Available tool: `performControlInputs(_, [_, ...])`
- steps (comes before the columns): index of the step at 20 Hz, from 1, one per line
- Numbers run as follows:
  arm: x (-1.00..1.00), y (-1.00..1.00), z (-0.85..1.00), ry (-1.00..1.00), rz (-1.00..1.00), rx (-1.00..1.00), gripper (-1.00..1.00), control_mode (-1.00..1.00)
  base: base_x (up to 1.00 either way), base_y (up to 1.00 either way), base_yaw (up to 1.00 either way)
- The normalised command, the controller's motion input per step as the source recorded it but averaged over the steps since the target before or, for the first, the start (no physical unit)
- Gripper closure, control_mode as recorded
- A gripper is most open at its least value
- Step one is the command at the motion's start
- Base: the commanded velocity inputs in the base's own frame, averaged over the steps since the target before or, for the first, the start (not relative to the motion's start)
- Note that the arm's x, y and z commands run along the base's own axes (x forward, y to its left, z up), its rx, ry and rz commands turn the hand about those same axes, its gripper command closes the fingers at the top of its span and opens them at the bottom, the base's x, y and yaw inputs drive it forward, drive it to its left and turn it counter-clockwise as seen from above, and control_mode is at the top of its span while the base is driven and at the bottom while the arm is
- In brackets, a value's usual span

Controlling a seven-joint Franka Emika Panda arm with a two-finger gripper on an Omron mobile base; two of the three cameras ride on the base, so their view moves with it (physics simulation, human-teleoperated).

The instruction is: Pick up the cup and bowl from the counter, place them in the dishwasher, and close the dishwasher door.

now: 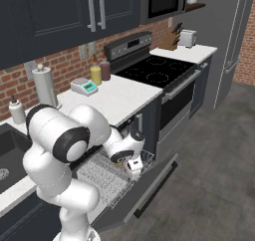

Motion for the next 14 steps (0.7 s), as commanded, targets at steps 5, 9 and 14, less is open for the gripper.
performControlInputs(5, [-0.10,-0.04,-0.83,0.09,-0.03,0.14,1.00,-1.00,0.00,0.00,0.00])
performControlInputs(9, [0.00,0.01,-0.72,0.07,-0.02,0.14,1.00,-1.00,0.00,0.00,0.00])
performControlInputs(14, [0.06,0.24,-0.49,0.02,-0.01,0.13,1.00,-1.00,0.00,0.00,0.00])
